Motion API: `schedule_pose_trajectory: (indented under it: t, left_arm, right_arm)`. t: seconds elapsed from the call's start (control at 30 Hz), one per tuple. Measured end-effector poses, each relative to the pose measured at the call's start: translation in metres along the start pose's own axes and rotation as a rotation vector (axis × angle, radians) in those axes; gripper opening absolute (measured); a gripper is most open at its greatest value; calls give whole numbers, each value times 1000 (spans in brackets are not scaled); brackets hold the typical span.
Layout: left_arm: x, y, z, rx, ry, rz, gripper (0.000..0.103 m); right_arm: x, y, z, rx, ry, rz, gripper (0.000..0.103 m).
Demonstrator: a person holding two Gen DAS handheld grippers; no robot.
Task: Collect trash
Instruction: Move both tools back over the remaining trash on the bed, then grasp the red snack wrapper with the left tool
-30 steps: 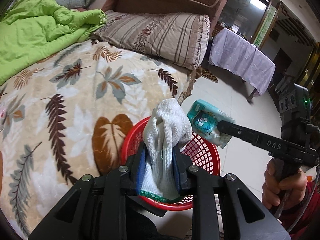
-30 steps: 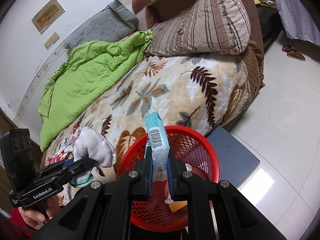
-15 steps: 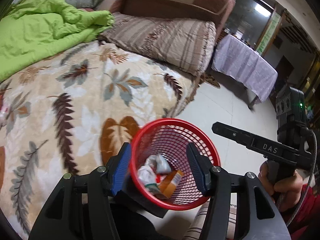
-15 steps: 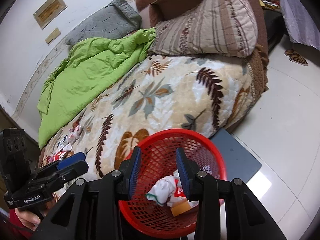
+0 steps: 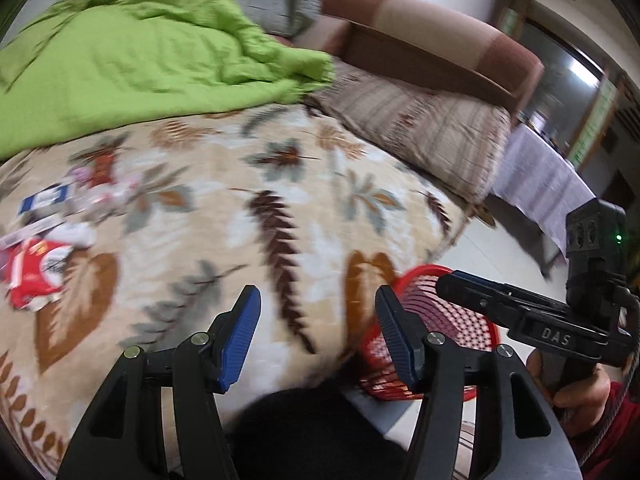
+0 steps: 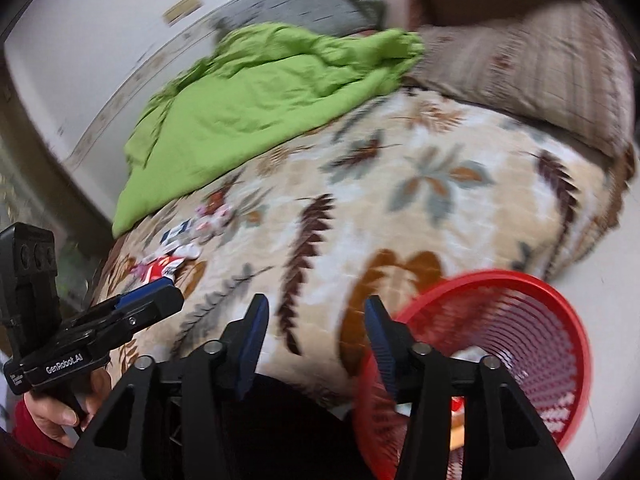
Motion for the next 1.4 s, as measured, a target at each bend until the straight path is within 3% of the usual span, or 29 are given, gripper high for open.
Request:
schedule_pose_trajectory:
  t: [0.3, 0.53, 0.67, 0.83, 1.0, 1.17, 1.3, 1.4]
  left_arm:
    - [-52, -125, 1, -182, 57, -188, 60]
    - [-93, -233, 5, -346, 125, -357, 60]
    - [-83, -272, 8, -433, 113, -329, 60]
    - [-50, -285, 3, -431, 80, -255, 60]
    - [-14, -289, -2, -431, 50, -245, 60]
    - [9, -279, -2, -455, 21, -202, 36]
    - [13, -259, 0, -402, -1, -174, 35]
    - [6, -253, 1, -367, -6, -195, 39]
  right_arm:
    - [59, -79, 4, -140, -69, -94, 55]
    - [100, -128, 10, -175, -147, -182, 55]
    - [108, -149, 10, -205, -151, -210, 55]
    - [112, -155, 11, -213, -159, -211, 55]
    - [115, -147, 10, -200, -167, -191, 55]
    - [117, -142, 7, -188, -168, -181, 55]
    - [115, -138, 7, -177, -164, -184, 55]
    - [113, -135, 7, -165, -161, -187, 55]
Point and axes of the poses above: each gripper's, at about its wrist camera, not at the fingertips, and x roughly the way its jaws point, y to its right, z to its underside, the point moved 3 cm from there along x, roughly the way its jaws point, and after that the axes turned 12 degrees about y, right-handed, at the moved point
